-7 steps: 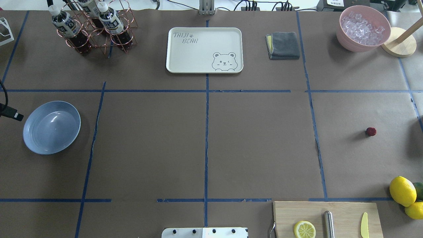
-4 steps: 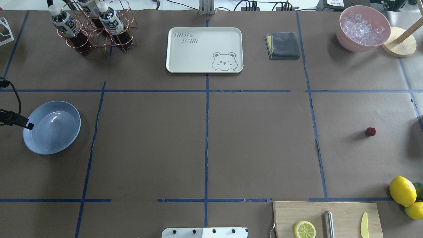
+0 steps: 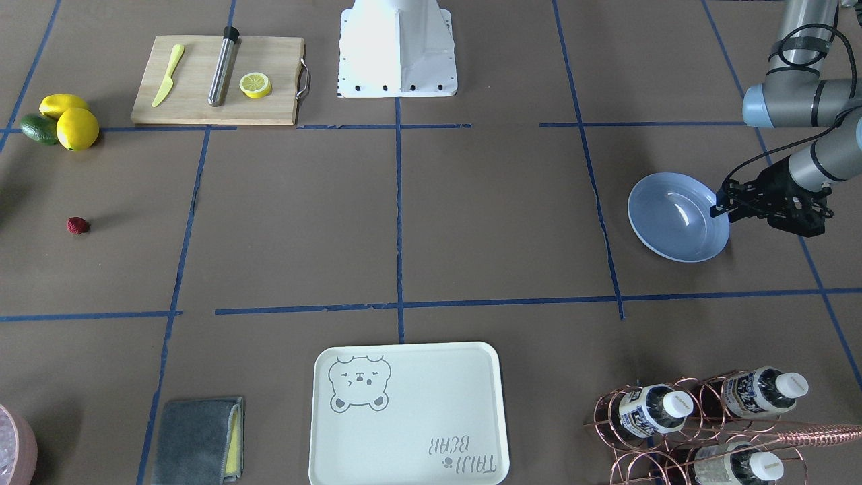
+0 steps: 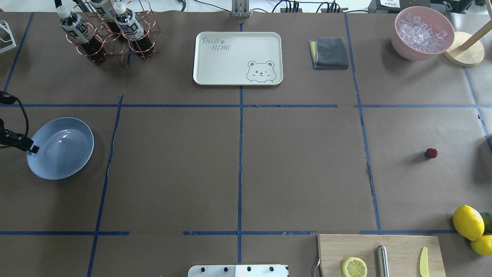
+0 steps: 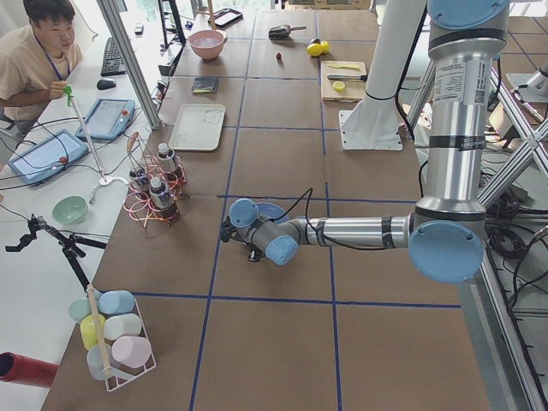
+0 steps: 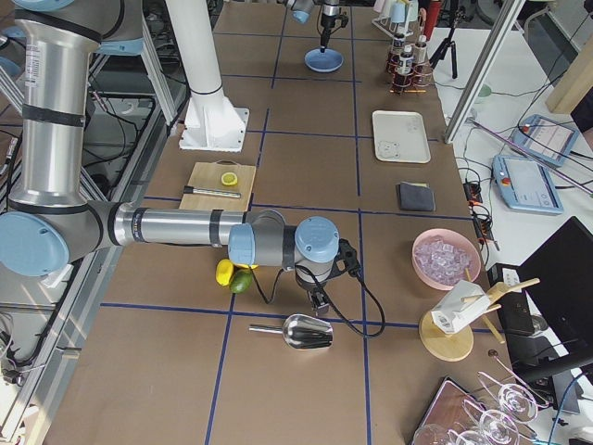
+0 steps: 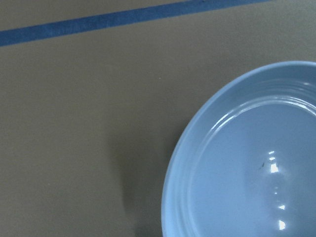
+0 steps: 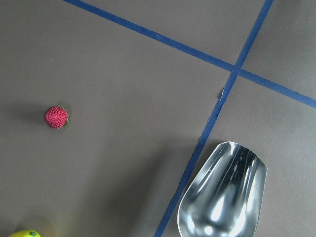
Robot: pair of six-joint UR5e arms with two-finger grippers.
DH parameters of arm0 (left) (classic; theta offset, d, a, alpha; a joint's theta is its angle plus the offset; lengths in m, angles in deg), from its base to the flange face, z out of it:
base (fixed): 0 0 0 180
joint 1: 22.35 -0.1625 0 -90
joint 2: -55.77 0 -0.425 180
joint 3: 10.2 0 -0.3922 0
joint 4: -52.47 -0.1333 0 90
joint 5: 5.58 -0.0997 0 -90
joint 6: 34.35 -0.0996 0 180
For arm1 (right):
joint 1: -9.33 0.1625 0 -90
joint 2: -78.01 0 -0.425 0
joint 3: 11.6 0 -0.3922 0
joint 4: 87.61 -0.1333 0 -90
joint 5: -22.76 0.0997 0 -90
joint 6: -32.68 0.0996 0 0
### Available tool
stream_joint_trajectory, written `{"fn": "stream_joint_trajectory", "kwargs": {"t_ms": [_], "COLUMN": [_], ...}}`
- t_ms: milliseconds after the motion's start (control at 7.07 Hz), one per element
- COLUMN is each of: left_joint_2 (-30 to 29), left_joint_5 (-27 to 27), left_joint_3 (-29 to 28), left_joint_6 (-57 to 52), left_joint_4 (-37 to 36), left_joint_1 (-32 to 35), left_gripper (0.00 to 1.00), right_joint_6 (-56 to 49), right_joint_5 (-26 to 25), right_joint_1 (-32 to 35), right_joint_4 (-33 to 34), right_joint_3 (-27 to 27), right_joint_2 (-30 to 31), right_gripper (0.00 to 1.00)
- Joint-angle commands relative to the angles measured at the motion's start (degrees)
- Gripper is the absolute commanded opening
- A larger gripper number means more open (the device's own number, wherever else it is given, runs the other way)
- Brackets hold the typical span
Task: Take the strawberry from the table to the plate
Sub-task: 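Grip the light blue plate rim with the left gripper and slide it inward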
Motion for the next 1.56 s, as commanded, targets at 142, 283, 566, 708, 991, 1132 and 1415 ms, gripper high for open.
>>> {"fn": "stream_joint_trajectory", "kwargs": {"t_ms": [142, 283, 566, 708, 991, 1132, 1415], "left_joint_2": [-0.6, -3.9, -17.6, -23.6, -29.9, -32.8, -34.0], "left_joint_5": [0.2, 0.3, 3.1, 0.7, -10.2, -14.2, -19.3], "left_joint_3": [3.4, 6.2, 7.9, 7.7, 7.1, 6.1, 4.6], "left_joint_6": [7.8, 16.4, 40.0, 50.5, 56.2, 56.4, 56.4], "left_joint_4": [0.3, 0.1, 0.1, -0.3, -3.4, -5.6, -5.6], "left_joint_1": [-0.1, -0.1, -9.2, -16.0, -24.4, -26.1, -29.8], "left_gripper": [0.0, 0.0, 0.0, 0.0, 0.0, 0.0, 0.0], "right_joint_6": [0.0, 0.1, 1.6, 1.7, 1.7, 1.8, 1.8], "right_joint_5": [0.0, 1.3, 4.9, 5.0, 5.0, 5.0, 5.4], "right_joint_1": [0.1, 0.1, 0.1, 0.1, 0.0, 0.1, -0.1], "right_joint_4": [-0.1, -0.1, -0.1, -0.1, -0.1, -0.1, -0.1], "right_joint_3": [-0.7, -0.8, -0.9, -0.8, -0.8, -0.7, -0.7], "right_joint_2": [-0.1, -0.1, 0.0, -0.1, 0.0, 0.0, 0.0], "right_gripper": [1.0, 1.0, 1.0, 1.0, 1.0, 1.0, 1.0]}}
